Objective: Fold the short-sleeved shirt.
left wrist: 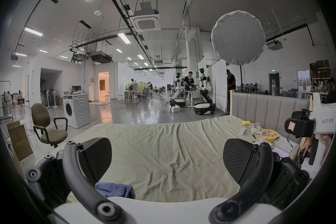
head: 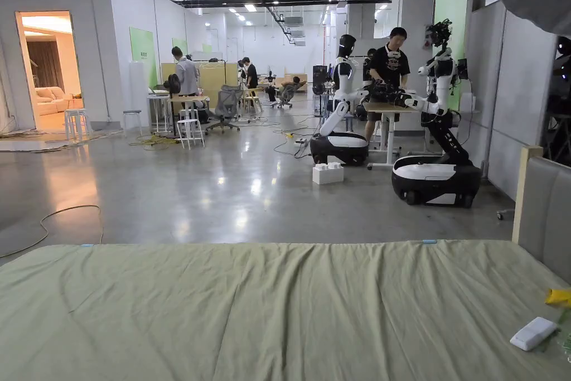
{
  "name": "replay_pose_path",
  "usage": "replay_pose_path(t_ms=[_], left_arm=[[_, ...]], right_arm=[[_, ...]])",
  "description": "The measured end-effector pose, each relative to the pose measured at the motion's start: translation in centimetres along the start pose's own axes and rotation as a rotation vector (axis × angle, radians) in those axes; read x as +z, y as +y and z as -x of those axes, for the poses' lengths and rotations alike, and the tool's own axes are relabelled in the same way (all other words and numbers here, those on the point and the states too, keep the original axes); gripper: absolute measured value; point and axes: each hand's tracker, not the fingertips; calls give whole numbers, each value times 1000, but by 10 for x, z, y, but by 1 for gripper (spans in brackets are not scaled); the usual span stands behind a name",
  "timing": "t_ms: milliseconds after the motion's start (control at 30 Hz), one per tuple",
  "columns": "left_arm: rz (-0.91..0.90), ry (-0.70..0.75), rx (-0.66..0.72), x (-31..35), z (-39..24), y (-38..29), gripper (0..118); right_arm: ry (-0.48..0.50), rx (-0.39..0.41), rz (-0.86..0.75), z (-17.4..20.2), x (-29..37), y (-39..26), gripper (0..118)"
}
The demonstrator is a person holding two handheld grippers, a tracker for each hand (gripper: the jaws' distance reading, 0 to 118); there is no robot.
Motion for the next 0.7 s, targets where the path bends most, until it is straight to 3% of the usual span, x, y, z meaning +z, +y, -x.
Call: replay_pose_path(t_ms=[333, 533, 600, 667, 700], left_arm=[[3, 0, 8, 1, 1, 1, 118], [-2, 2, 19, 2, 3, 2, 118], [3, 3, 23, 2, 3, 2, 118], [8, 13, 20, 2, 4, 2, 118], [10, 18, 20, 2, 5, 2, 118]], right_arm=[[-16, -2, -26, 2, 3, 5, 118], [-32, -99, 2, -2, 0, 6, 118], [-98, -127, 18, -2, -1, 8, 118], [-267, -178, 58, 0, -2, 16, 118], [-295, -199, 87, -2, -4, 18, 118]])
